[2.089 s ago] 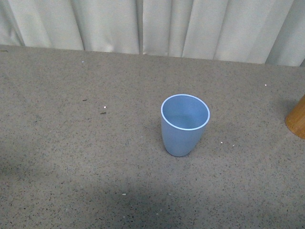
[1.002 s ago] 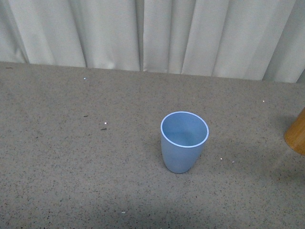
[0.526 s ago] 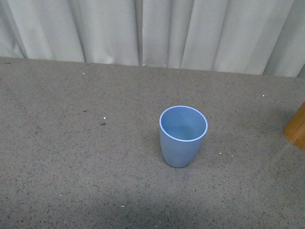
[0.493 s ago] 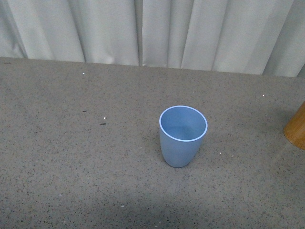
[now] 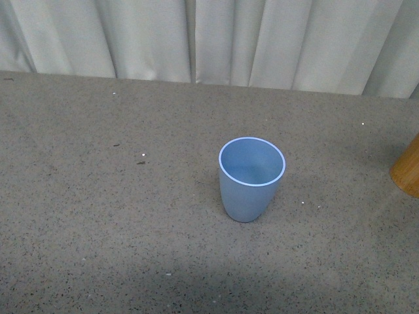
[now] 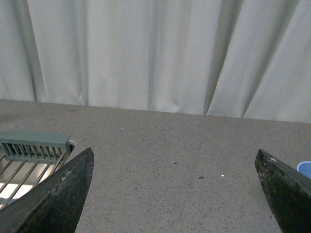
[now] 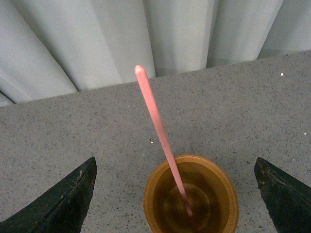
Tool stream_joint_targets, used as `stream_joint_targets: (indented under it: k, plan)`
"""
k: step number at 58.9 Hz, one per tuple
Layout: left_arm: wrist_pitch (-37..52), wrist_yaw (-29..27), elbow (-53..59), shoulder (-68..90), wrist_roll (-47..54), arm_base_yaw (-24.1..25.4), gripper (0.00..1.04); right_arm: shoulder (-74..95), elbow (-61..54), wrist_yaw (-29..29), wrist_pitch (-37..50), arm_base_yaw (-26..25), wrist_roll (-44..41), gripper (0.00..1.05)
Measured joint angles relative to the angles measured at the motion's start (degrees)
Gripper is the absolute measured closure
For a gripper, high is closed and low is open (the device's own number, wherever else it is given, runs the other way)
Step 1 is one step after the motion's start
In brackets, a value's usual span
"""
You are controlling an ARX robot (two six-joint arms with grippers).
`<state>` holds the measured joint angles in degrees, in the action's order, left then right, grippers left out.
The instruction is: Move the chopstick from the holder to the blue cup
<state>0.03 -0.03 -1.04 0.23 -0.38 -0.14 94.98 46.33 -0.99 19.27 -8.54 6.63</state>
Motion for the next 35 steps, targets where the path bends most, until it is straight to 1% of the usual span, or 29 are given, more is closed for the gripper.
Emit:
stream_joint_targets:
  k: [15,35]
  plan:
    - [0.0,0.0,0.0,0.0,0.0,0.0,0.07,3.7,1.2,-0.3,2.9,-0.5,-1.5,0.09]
    - [0.0,0.0,0.0,0.0,0.0,0.0,0.07,9.4,3.4,-1.7,8.9,-1.2,-1.7,0.09]
